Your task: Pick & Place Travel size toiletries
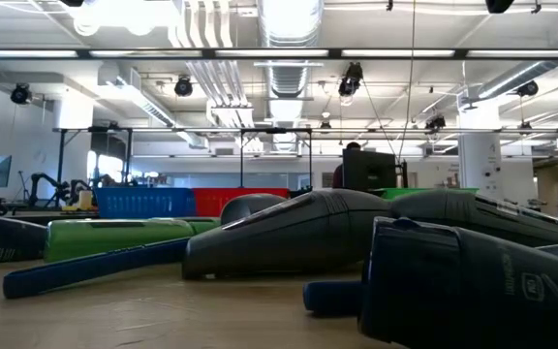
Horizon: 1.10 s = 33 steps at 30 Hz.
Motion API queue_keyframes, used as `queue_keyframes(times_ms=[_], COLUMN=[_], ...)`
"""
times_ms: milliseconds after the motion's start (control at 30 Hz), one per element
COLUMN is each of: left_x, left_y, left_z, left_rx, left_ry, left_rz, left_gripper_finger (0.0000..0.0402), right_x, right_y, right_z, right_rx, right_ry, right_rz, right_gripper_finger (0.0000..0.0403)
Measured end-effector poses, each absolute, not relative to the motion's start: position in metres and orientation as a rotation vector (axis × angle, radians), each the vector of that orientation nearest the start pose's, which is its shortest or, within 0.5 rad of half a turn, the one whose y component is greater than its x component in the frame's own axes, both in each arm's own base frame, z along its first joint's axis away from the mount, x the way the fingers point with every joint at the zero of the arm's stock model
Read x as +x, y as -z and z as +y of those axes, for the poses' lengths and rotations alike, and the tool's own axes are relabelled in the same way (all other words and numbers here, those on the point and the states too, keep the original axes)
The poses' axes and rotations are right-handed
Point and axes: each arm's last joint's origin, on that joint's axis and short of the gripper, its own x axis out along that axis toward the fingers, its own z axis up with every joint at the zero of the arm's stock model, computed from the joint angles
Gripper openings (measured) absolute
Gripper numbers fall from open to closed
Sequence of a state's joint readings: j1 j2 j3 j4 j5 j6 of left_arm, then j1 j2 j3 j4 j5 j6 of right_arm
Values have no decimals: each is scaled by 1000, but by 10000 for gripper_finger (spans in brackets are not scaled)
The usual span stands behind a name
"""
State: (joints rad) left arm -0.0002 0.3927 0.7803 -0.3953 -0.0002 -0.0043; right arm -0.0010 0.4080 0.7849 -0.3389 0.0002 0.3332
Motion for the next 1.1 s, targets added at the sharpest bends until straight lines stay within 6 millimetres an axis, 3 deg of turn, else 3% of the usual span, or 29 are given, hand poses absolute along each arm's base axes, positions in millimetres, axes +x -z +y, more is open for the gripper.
queue_keyframes(times_ms=[500,800,1100], left_x=[77,77,77], left_y=[-352,-352,-352], left_z=[0,0,0], left_rx=[-4,-4,-4], left_ry=[0,0,0], left_rz=[8,8,9], left_gripper_finger=[264,264,264], right_x=[85,126,176], right_y=[-364,-356,-315], right_z=[2,2,2], right_rx=[589,681,938], right_ry=[-87,-51,96], right_rz=[-70,24,357], right_gripper_finger=[143,159,174])
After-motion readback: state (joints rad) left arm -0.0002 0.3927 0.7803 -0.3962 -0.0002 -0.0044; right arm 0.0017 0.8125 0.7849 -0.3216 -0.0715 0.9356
